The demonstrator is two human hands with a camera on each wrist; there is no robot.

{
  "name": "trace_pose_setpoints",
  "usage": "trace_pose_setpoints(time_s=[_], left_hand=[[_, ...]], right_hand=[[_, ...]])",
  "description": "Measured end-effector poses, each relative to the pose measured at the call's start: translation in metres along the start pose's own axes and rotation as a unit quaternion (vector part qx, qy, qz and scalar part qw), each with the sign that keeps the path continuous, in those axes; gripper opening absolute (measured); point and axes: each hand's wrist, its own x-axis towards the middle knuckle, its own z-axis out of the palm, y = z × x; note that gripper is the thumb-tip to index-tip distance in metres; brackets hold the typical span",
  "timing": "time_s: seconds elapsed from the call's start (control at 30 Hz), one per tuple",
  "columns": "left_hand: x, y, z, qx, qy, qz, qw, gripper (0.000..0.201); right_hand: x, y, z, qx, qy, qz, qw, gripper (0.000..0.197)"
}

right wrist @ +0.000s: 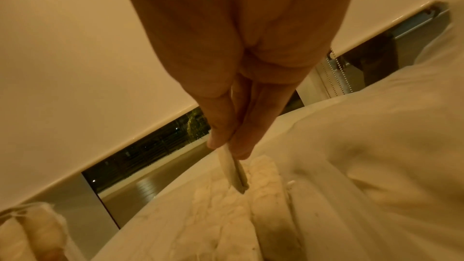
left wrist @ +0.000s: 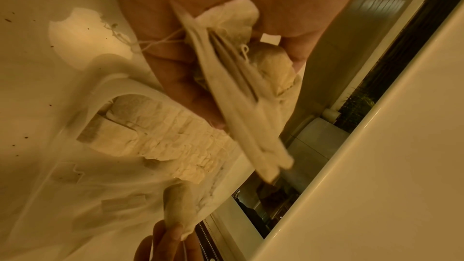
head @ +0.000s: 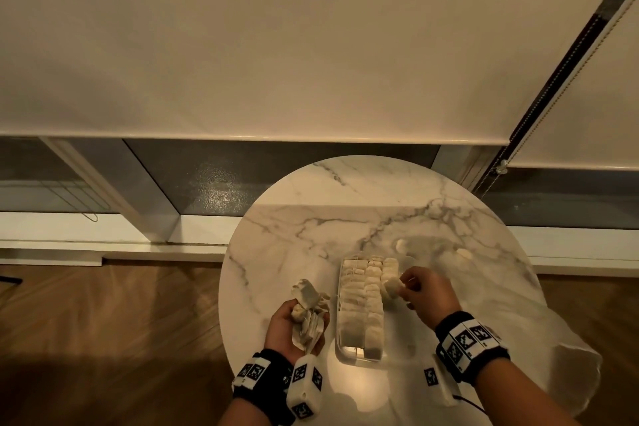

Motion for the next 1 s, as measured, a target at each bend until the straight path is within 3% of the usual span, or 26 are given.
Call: trace_pose_setpoints(time_s=[0.13, 0.2, 0.37, 0.6, 0.8, 1.0], left_hand=[[0.004, -0.002, 0.002, -0.004, 0.013, 0.011, 1.0, 0.035], [0.006, -0.002, 0.002, -0.01, 0.019, 0.016, 1.0, 0.034], [0.012, -0.001, 0.001, -0.007, 0.039, 0.028, 0.999, 0.034], [0.015, 0.001, 0.002, -0.006, 0.067, 0.041, 0.997, 0.035], [0.017, 0.005, -0.003, -0.003, 0.085, 0.056, 0.995, 0.033], [0.018, 0.009, -0.005, 0.007, 0.087, 0.053, 0.995, 0.035]], right_hand=[[0.002, 0.009, 0.0, -0.073, -0.023, -0.015, 0.997, 0.01], [0.003, 0.012, -0.001, -0.142, -0.065, -0.028, 0.987, 0.011], [0.015, 0.015, 0.006, -0.199, -0.175, 0.004, 0.964, 0.005], [0.038, 0.012, 0.017, -0.318, -0.136, -0.022, 0.938, 0.013], [0.051, 0.005, 0.02, -0.392, -0.147, -0.038, 0.907, 0.019], [0.059, 0.004, 0.025, -0.374, -0.155, -0.023, 0.914, 0.018]])
